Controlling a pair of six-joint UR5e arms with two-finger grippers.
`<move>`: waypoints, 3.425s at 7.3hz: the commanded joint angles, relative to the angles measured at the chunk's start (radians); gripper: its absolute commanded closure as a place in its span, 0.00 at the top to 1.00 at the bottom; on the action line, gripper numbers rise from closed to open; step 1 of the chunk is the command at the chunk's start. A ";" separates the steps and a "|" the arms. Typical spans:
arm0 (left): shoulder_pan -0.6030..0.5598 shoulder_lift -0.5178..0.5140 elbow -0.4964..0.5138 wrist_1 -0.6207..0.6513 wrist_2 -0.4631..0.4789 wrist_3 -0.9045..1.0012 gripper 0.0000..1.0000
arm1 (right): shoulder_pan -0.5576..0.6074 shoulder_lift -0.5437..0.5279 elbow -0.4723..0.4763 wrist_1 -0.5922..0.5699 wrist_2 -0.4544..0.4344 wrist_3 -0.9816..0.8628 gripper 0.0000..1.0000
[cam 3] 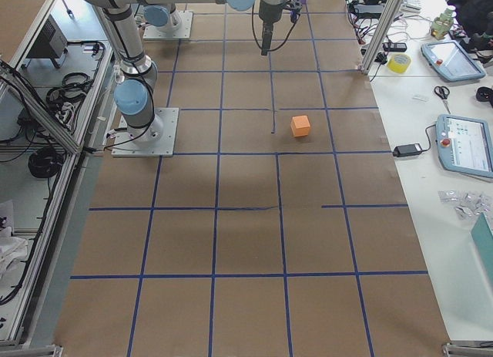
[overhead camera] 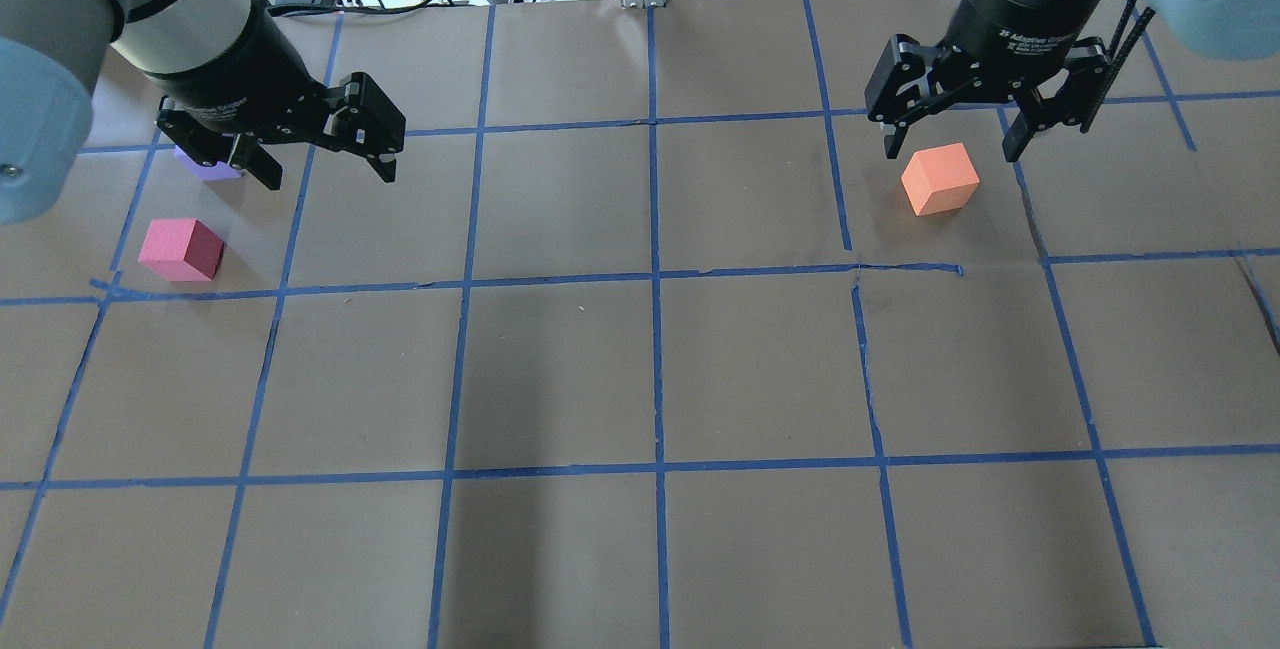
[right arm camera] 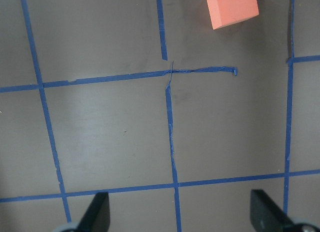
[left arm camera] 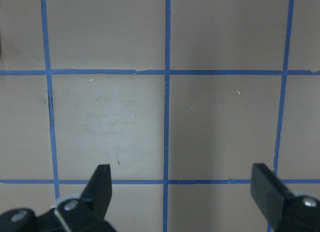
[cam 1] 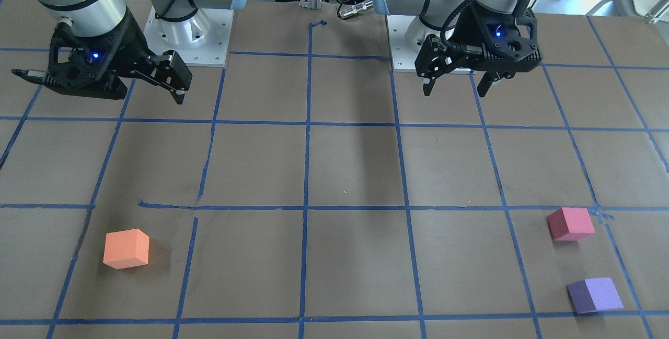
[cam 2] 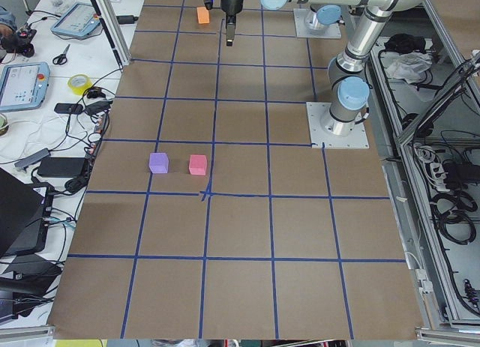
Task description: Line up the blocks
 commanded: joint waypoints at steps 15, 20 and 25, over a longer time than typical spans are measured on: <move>-0.001 0.000 -0.001 -0.002 0.000 0.001 1.00 | -0.152 0.475 0.096 -0.721 -0.038 -0.451 1.00; -0.001 0.000 -0.001 -0.002 0.000 0.001 1.00 | -0.168 0.524 0.096 -0.735 -0.035 -0.436 0.45; -0.001 0.000 -0.001 -0.003 0.000 0.001 1.00 | -0.162 0.504 0.073 -0.720 -0.003 -0.431 0.00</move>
